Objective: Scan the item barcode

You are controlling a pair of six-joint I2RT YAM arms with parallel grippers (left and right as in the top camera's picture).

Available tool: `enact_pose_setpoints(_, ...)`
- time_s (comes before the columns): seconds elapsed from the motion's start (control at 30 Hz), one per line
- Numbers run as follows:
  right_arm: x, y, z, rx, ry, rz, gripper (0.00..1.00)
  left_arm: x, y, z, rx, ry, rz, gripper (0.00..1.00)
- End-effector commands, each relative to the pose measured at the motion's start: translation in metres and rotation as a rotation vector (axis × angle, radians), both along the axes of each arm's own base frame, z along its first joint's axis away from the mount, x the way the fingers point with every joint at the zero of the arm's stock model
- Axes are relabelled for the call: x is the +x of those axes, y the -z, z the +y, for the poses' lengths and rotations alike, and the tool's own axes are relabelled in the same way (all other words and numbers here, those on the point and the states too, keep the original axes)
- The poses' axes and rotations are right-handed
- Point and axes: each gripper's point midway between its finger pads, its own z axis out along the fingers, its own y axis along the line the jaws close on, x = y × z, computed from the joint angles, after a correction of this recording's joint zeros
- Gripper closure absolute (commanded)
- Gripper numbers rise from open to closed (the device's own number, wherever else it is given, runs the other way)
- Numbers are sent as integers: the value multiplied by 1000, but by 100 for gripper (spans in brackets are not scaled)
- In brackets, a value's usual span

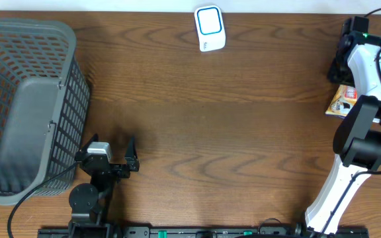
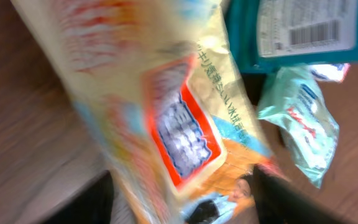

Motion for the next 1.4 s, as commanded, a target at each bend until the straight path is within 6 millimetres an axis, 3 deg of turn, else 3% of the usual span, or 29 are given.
enact_pose_setpoints(0.0,20,-30,27,107,-66,-88,23,-1,16,-3,14,15,39,2)
enact_pose_setpoints(0.13,33,-73,63,248,-137,-203,14,-1,16,-3,14,15,40,2)
enact_pose_setpoints(0.3,32,-149,109,335,-252,-375,7,-1,16,-3,14,15,40,2)
enact_pose_setpoints(0.4,21,-199,136,323,-323,-467,1,-1,16,-3,14,15,40,2)
enact_pose_setpoints(0.53,-5,-264,174,312,-428,-597,1,-1,16,-3,14,15,40,2)
enact_pose_setpoints(0.73,-46,-323,205,309,-523,-721,1,-1,16,-3,14,15,40,2)
enact_pose_setpoints(0.87,-78,-350,216,311,-563,-773,1,-1,16,-3,14,15,40,2)
enact_pose_setpoints(1.07,-122,-374,214,305,-576,-820,1,-1,16,-3,14,15,39,2)
enact_pose_setpoints(1.37,-167,-388,216,331,-600,-846,1,-1,16,-3,14,15,40,2)
